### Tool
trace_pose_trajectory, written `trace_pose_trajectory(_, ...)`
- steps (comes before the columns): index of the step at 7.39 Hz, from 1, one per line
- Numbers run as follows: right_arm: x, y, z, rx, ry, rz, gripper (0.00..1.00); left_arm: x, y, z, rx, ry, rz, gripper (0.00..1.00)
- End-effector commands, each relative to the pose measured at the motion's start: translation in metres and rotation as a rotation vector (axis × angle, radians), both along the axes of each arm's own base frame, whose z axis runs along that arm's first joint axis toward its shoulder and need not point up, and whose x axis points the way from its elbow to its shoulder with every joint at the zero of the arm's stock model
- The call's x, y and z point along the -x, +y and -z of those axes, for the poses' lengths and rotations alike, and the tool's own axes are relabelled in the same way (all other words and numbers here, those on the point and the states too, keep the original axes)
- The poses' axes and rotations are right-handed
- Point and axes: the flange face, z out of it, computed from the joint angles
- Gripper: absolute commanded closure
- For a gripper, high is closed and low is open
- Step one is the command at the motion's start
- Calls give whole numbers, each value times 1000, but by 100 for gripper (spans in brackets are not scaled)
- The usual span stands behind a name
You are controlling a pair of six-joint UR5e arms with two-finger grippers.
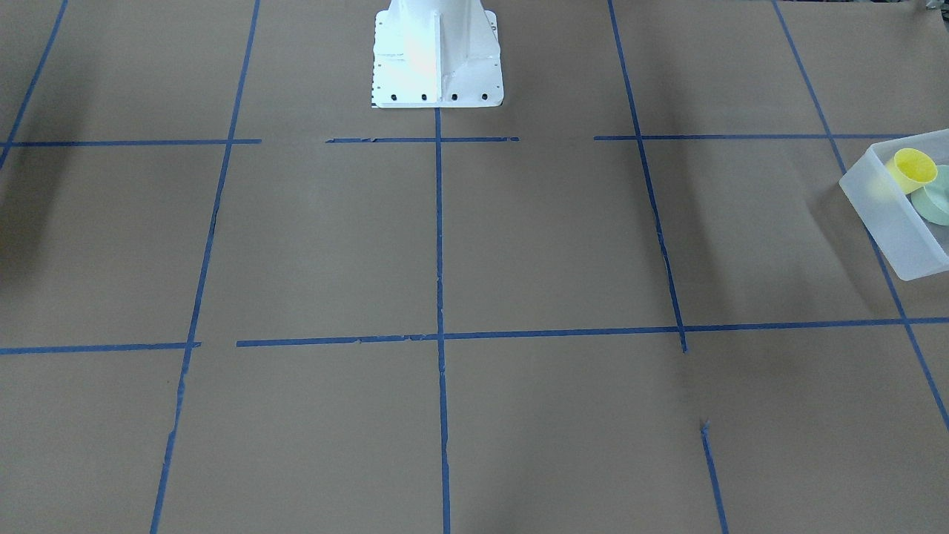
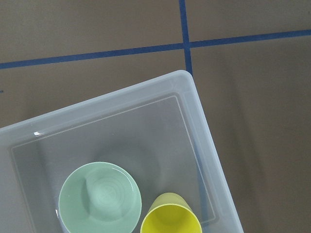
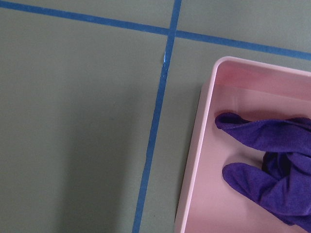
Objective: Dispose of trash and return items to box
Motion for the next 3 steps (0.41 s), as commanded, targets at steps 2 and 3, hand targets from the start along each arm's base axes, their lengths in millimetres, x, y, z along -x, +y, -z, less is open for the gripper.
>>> trace_pose_trajectory(2, 0, 23, -15, 35, -2, 1, 0, -1, -1, -1, 2, 0, -1, 0)
trace_pose_trajectory(3, 0, 22, -15, 30, -2, 1, 0, 0, -2, 0, -1, -5, -1, 0)
